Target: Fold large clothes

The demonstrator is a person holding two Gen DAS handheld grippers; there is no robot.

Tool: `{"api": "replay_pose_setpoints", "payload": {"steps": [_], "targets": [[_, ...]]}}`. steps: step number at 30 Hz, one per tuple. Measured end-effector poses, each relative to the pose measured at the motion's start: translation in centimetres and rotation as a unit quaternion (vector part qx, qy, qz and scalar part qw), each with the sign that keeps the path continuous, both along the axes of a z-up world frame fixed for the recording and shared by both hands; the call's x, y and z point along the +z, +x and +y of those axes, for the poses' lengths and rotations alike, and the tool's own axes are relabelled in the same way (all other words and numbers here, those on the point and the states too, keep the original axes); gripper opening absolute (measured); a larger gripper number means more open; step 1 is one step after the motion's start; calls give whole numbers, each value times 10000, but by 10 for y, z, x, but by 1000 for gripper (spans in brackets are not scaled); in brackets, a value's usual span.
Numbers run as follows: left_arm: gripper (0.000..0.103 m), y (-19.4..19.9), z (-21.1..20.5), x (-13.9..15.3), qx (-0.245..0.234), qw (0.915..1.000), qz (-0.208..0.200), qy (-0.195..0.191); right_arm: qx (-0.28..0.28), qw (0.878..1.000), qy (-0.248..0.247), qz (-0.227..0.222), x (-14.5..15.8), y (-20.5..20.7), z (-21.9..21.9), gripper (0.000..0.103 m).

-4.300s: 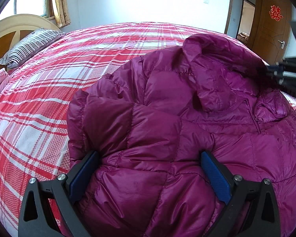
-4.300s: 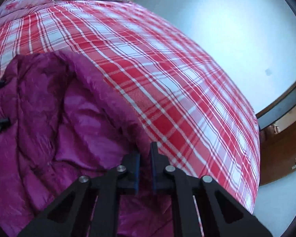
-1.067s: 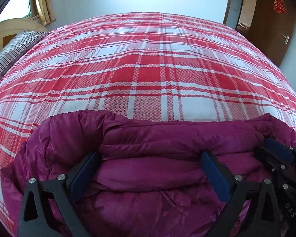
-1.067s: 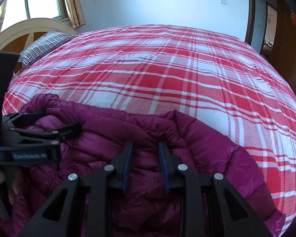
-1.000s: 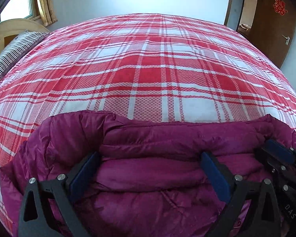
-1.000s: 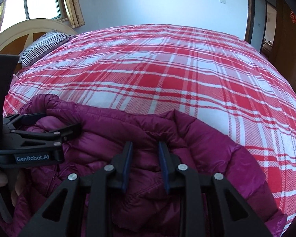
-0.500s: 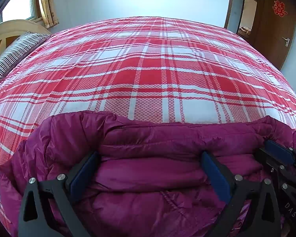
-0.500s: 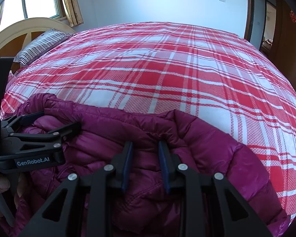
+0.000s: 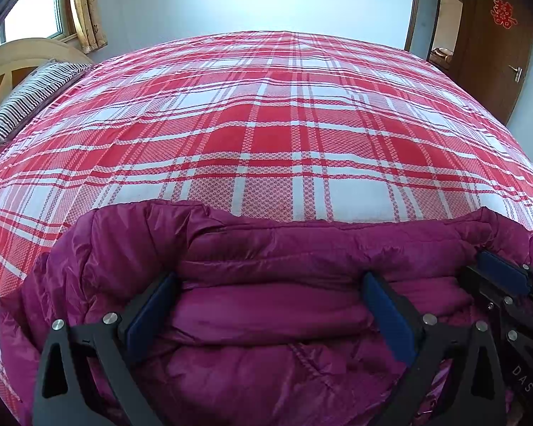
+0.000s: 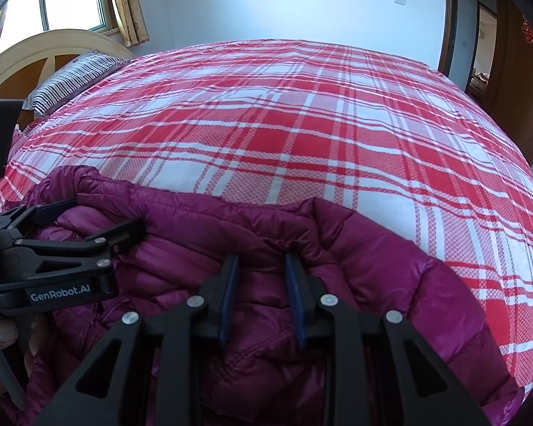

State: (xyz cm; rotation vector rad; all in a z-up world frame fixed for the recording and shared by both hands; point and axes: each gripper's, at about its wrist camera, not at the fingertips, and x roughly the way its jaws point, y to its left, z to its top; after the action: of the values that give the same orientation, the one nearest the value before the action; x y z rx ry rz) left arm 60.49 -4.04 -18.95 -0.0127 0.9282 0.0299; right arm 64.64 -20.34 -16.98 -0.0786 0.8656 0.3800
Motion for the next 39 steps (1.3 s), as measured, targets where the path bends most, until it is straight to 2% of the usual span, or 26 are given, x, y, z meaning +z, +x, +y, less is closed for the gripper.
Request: {"api": "replay_pose_setpoints", "payload": {"steps": [34,37,39], "targets": [[103,7,-4,-1,9,9998,105,138,-42,10000,-69,-12,-1,1,2,29],[102,7,1,13,-43,9997,241,0,-7,10000,-61,32,2,2,2,30],[102,-8,7,38,-91,9999,60,-28,147,9998,-97,54,13,-3,-2,36]]}}
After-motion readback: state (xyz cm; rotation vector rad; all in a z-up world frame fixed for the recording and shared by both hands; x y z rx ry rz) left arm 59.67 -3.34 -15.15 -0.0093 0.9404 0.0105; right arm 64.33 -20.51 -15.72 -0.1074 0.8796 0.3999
